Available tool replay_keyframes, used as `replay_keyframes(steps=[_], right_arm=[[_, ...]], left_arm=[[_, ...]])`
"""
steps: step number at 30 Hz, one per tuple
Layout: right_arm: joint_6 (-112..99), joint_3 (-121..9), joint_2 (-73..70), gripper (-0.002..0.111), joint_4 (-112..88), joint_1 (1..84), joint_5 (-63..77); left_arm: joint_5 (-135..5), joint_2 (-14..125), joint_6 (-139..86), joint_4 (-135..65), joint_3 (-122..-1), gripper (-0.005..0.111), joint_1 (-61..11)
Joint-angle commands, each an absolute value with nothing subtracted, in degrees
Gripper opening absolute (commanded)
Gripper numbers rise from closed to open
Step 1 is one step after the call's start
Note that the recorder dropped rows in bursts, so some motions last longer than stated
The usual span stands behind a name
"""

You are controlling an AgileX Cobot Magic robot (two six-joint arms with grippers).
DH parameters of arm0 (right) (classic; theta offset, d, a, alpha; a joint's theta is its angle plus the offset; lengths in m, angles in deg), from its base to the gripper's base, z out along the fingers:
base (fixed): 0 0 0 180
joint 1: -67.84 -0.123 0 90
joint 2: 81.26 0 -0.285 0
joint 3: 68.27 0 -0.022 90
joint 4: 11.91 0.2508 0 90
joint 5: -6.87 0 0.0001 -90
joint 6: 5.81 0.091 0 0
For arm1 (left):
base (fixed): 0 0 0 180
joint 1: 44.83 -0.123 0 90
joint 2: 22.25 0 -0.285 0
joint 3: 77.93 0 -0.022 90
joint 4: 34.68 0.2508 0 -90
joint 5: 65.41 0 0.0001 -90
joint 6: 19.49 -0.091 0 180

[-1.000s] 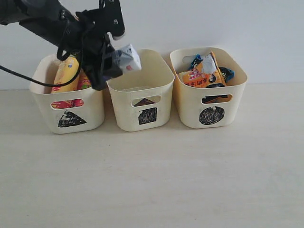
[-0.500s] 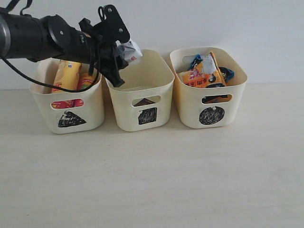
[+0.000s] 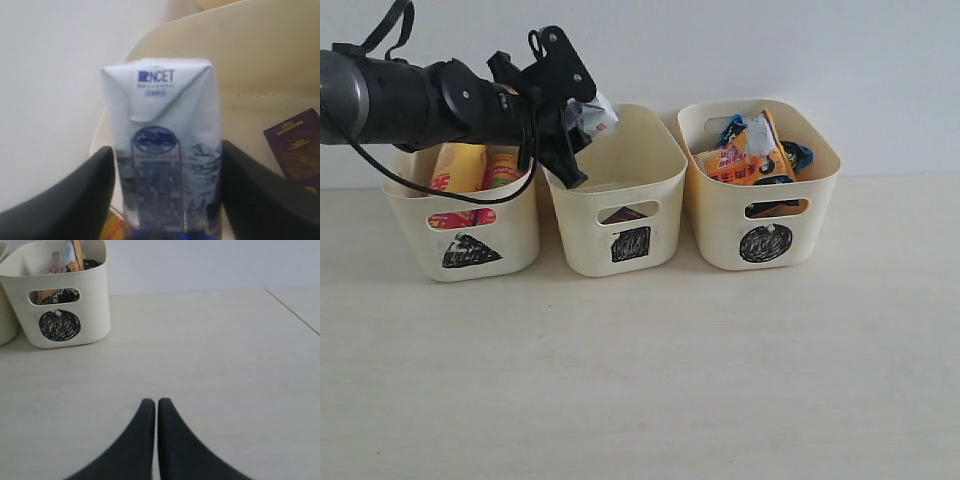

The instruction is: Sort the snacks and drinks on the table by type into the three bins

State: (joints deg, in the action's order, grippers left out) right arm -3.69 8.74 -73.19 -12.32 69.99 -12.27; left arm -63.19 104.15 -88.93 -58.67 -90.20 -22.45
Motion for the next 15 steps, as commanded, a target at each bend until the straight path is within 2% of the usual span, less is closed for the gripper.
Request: replay_keyframes(steps=[1,4,11,13,15], right_arm=[[-3.4,9.0,-73.5,0.000,-12.5,70.1,-12.0],[-3.4,9.0,-73.5,0.000,-12.5,70.1,-12.0],[-3.4,9.0,-73.5,0.000,-12.5,70.1,-12.0],[-3.4,9.0,-73.5,0.000,-12.5,70.1,-12.0],[-3.4,9.0,-73.5,0.000,-12.5,70.1,-12.0]], left_arm=[[-67.6,103.9,-86.3,-59.7,-90.1,0.076,-22.2],[-68.2,103.9,-86.2,-59.7,-90.1,0.081,-22.2],[-67.4,103.0,-86.2,-59.7,-90.1,0.078,-22.2],[-65.4,101.4,-86.2,-59.7,-90.1,0.070,-22.2],[-61.9,99.7,-86.2,-59.7,-90.1,0.054,-22.3]])
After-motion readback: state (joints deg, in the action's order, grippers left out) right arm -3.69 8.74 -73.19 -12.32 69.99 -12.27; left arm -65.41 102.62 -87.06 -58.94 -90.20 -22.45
